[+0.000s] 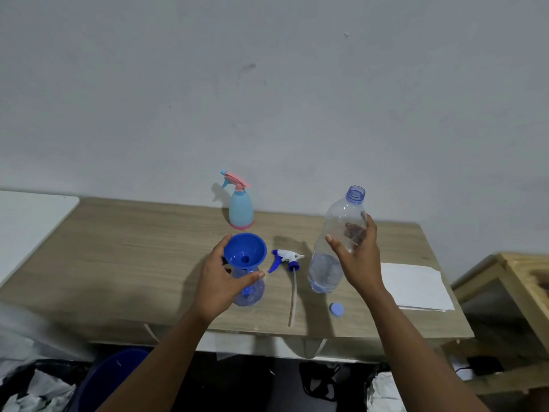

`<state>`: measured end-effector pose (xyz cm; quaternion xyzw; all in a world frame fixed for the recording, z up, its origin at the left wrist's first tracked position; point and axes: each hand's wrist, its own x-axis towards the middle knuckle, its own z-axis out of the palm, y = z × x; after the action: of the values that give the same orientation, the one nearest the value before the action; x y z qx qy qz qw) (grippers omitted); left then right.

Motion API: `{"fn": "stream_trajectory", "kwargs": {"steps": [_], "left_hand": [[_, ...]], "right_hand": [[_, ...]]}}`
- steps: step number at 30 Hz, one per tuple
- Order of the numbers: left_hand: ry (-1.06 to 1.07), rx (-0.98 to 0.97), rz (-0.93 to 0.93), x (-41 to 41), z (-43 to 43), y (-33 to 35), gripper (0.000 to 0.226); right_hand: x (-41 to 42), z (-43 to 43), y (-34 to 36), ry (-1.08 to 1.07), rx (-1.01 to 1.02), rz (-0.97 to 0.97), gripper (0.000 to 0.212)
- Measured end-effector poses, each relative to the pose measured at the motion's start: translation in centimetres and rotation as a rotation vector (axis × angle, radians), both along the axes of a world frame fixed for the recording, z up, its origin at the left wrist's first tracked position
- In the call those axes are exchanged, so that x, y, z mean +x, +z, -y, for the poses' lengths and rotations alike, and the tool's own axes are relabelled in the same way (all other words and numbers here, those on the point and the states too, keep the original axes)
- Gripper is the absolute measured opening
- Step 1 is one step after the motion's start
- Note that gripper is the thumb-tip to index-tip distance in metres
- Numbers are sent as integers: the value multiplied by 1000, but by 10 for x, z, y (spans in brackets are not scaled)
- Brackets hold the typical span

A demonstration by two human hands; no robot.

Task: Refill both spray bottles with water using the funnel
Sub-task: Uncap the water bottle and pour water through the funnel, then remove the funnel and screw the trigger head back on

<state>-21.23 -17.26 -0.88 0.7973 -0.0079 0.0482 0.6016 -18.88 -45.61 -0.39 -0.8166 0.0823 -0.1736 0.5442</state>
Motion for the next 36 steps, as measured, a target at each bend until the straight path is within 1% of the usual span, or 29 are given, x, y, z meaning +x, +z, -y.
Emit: {"fn": "stream_trajectory", "kwargs": {"steps": [2, 4, 6, 7, 9, 11, 14, 15, 16, 17, 18, 20, 21, 22, 23, 24, 26, 28, 30, 32, 34, 36], "left_hand": [[0, -2, 9, 0, 0, 0, 88], [-5, -5, 15, -1, 0, 2, 88], [-10, -6, 26, -1, 0, 2, 88], [-11, -8, 23, -2, 0, 2, 88], [-8, -26, 16, -2, 1, 5, 84], [-7, -36, -9, -2, 1, 3, 83], [-5, -35, -70, 0, -2, -3, 89], [0, -26, -87, 1, -4, -4, 98], [-1, -13, -98, 1, -5, -6, 112], [-7, 0, -113, 1, -6, -9, 127], [-10, 14, -128, 2, -7, -11, 136], [-2, 15, -141, 3, -8, -18, 138], [13, 30, -149, 3, -7, -19, 134], [30, 53, -149, 5, -7, -22, 124], [36, 77, -152, 6, -6, -24, 108], [37, 86, -151, 7, -5, -24, 88], [48, 120, -196, 7, -3, -23, 53], [26, 142, -204, 10, -1, -28, 36], [27, 132, -197, 13, -2, -37, 28], [38, 106, -213, 14, -4, -43, 27], [42, 95, -210, 14, -6, -45, 29], [31, 80, -219, 15, -7, -47, 35]], "right_hand": [[1, 1, -1, 9, -5, -9, 93], [-1, -1, -3, -12, -1, -20, 103], [-9, -7, -5, -114, 23, 28, 106], [-14, -11, -8, -187, 18, 83, 101], [-24, -21, -15, -290, -50, 207, 84], [-32, -33, -21, -285, -85, 271, 66], [-40, -52, -25, -212, -52, 298, 43], [-40, -58, -25, -158, -48, 303, 38], [-40, -65, -24, -83, -54, 297, 34], [-38, -72, -24, 6, -64, 274, 34], [-36, -80, -23, 100, -71, 232, 36], [-28, -95, -15, 281, -73, 121, 50], [-23, -101, -11, 361, -81, 67, 61], [-17, -107, -8, 435, -96, 15, 75], [-12, -111, -4, 505, -115, -31, 89], [-6, -116, -1, 569, -134, -69, 100], [2, -124, 4, 657, -171, -112, 114], [8, -131, 6, 664, -188, -131, 116], [9, -138, 7, 628, -174, -134, 112], [8, -142, 6, 581, -146, -117, 107], [6, -144, 6, 535, -121, -95, 106], [5, -147, 6, 490, -83, -85, 109]]}}
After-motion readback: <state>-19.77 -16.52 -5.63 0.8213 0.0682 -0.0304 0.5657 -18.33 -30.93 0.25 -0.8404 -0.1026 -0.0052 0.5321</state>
